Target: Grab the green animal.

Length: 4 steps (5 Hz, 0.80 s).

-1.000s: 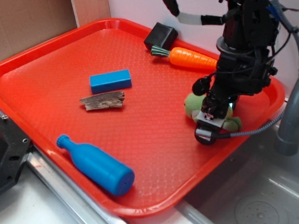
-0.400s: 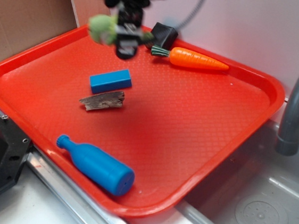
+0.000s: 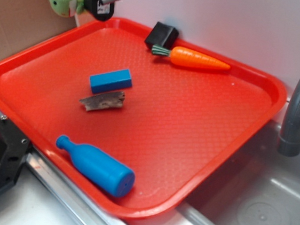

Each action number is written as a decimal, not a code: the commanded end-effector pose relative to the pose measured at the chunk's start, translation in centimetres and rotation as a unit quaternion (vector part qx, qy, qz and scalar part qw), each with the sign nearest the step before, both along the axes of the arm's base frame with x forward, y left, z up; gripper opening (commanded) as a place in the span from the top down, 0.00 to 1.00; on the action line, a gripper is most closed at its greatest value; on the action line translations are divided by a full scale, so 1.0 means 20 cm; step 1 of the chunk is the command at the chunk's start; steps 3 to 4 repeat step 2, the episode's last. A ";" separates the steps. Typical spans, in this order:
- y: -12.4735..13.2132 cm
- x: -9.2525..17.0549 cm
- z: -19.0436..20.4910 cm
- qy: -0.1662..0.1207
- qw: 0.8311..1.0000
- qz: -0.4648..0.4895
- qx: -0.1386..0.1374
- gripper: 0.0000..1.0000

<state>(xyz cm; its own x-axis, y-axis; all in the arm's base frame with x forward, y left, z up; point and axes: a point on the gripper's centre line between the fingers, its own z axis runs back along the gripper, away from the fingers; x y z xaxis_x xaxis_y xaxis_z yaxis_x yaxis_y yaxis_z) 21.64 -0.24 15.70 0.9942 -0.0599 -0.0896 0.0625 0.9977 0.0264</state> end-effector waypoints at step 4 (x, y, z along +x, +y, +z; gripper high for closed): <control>-0.18 -0.02 0.22 -0.074 0.997 0.002 0.032 1.00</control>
